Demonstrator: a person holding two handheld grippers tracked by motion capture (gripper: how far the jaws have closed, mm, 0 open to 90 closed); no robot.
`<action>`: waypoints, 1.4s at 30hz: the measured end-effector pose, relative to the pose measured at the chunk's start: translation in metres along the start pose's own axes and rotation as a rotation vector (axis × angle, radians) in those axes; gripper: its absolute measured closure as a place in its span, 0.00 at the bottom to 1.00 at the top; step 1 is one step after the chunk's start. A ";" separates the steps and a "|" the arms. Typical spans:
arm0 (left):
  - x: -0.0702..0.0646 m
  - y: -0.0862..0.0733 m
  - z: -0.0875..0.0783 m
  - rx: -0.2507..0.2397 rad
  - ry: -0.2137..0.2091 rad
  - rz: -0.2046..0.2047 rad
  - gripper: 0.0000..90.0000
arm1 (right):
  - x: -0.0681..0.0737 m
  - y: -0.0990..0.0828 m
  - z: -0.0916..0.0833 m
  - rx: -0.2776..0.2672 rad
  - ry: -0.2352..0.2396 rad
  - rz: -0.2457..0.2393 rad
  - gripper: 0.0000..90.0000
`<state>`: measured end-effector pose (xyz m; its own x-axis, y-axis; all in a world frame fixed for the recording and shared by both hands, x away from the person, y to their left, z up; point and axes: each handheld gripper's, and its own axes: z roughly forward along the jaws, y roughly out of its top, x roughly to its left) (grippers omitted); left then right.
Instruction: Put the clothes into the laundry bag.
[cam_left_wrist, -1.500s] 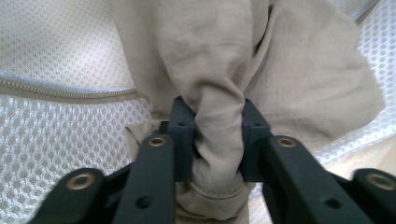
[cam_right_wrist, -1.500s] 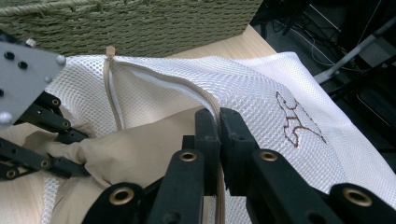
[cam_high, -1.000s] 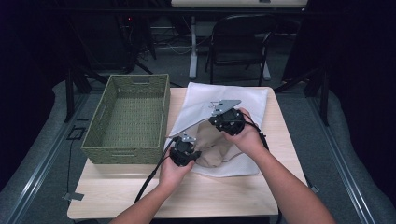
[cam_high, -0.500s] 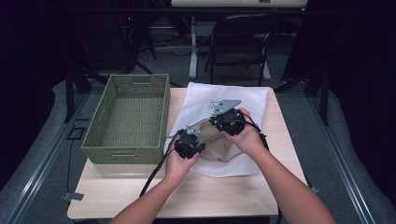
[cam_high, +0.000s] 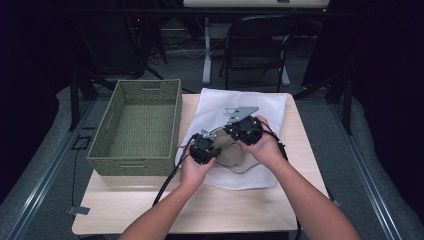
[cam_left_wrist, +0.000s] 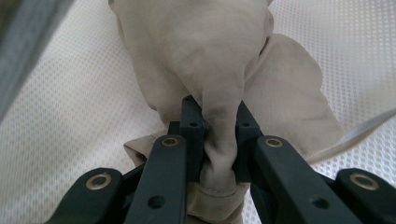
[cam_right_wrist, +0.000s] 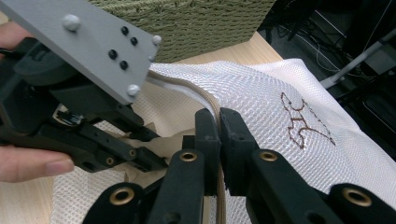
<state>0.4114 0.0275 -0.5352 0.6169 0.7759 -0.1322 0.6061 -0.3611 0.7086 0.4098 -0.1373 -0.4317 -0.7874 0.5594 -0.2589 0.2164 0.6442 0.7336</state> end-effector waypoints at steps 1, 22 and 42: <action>0.000 0.001 0.000 0.005 -0.005 -0.001 0.89 | 0.000 0.000 0.000 -0.001 0.000 -0.001 0.96; 0.005 0.000 0.014 -0.009 -0.003 -0.021 0.86 | -0.002 -0.002 -0.001 0.000 -0.004 0.003 0.96; 0.013 -0.020 -0.041 0.003 -0.065 0.031 0.47 | 0.002 -0.015 -0.002 0.015 -0.003 0.011 0.96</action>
<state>0.3870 0.0660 -0.5231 0.6666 0.7291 -0.1552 0.5877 -0.3860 0.7110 0.4034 -0.1468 -0.4415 -0.7831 0.5684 -0.2525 0.2343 0.6456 0.7268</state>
